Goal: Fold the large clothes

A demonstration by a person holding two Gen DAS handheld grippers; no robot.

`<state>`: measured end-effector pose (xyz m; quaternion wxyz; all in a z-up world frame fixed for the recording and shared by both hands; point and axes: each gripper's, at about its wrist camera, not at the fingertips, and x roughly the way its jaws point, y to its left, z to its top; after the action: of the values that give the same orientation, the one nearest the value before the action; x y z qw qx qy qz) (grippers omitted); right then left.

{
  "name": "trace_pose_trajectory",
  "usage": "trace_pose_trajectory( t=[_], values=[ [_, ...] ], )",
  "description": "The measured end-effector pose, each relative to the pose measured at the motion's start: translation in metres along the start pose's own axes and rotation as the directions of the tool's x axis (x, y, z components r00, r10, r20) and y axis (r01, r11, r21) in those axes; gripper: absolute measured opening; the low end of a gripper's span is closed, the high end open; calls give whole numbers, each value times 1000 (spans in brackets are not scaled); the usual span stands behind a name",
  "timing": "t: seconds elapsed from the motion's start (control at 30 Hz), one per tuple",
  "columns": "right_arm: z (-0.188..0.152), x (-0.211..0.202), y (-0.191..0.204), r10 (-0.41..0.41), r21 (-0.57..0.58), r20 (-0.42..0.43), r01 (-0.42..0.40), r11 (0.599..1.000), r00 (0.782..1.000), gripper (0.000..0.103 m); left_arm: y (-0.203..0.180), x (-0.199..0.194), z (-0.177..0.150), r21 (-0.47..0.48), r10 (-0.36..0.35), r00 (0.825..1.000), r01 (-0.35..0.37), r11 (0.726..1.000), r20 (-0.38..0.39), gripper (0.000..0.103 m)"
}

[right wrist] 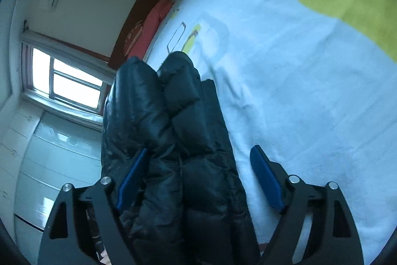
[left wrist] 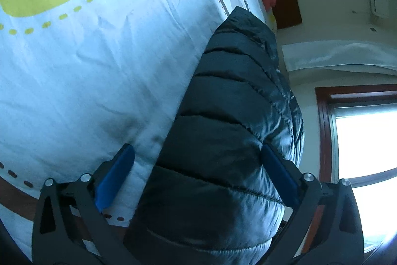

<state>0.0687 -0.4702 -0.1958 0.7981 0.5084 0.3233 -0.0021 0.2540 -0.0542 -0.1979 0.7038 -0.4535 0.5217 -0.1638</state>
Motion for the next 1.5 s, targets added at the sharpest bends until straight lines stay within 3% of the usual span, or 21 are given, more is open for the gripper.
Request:
trace_pose_trajectory(
  t=[0.13,0.23,0.33,0.57,0.73,1.0,1.5],
  values=[
    [-3,8,7,66,-38,-70,-69,997,995,86,1,1,4,-33,-12,1000,12,999,-13,101],
    [-4,18,13,58,-73,-89,-65,995,994,87,-1,5,5,-50,-22,1000,22,998,-3,101],
    [-4,25,21,70,-81,-104,-79,994,992,87,-9,17,-3,-21,-71,996,70,997,-61,101],
    [-3,33,24,75,-88,-119,-86,992,990,85,-11,25,0,-7,-51,995,51,999,-84,101],
    [-4,38,27,78,-95,-107,-88,992,991,79,-15,26,-1,11,-54,995,55,998,-85,100],
    [-11,38,27,122,-61,-86,-128,990,989,57,-20,18,-6,40,-32,997,35,999,-66,88],
    [-18,42,51,201,-97,-59,-206,974,978,44,-37,-5,-2,194,-23,1000,19,981,18,79]
  ],
)
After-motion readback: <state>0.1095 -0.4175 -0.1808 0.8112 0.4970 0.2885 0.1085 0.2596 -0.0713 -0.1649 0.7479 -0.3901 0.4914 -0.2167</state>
